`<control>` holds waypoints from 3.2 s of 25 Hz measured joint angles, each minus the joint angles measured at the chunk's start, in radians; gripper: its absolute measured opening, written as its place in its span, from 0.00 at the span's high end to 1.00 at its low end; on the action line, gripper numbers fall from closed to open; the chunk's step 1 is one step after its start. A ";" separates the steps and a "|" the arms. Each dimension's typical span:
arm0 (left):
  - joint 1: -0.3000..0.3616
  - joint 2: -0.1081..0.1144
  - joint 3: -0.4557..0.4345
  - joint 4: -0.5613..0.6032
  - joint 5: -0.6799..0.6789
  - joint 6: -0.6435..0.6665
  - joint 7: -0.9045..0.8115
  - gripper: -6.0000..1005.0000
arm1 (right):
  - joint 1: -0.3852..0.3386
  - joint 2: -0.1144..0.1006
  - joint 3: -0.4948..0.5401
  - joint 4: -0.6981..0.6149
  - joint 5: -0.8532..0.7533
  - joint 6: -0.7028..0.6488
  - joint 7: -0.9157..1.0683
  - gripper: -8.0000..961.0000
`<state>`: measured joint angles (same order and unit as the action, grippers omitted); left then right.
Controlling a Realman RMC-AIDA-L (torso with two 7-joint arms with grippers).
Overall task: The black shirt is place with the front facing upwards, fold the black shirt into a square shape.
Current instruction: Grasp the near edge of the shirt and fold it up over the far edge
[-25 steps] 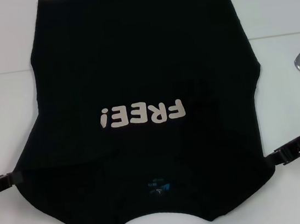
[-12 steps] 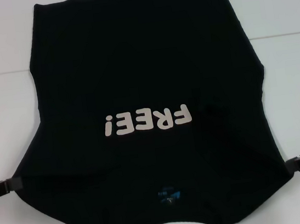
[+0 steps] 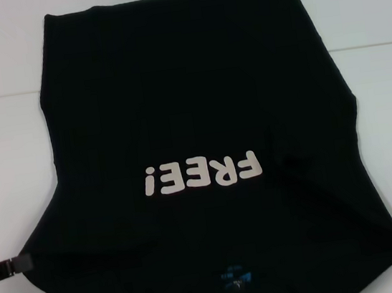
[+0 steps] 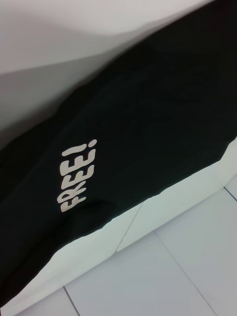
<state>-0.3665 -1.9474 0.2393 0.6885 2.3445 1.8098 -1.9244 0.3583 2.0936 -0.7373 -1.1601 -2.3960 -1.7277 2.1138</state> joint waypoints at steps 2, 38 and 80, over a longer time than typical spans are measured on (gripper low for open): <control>0.010 0.003 0.000 -0.015 0.000 0.000 0.000 0.99 | -0.020 0.002 0.034 0.001 0.006 -0.026 -0.028 0.97; -0.009 0.004 0.001 -0.059 0.008 -0.060 0.009 0.99 | 0.086 -0.029 0.189 0.126 -0.083 -0.039 -0.062 0.58; -0.047 0.010 -0.024 -0.086 -0.005 -0.093 -0.008 0.99 | 0.093 -0.081 0.364 0.093 0.152 -0.137 -0.235 0.05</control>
<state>-0.4137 -1.9374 0.2153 0.6024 2.3396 1.7173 -1.9319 0.4516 2.0126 -0.3729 -1.0673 -2.2444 -1.8643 1.8787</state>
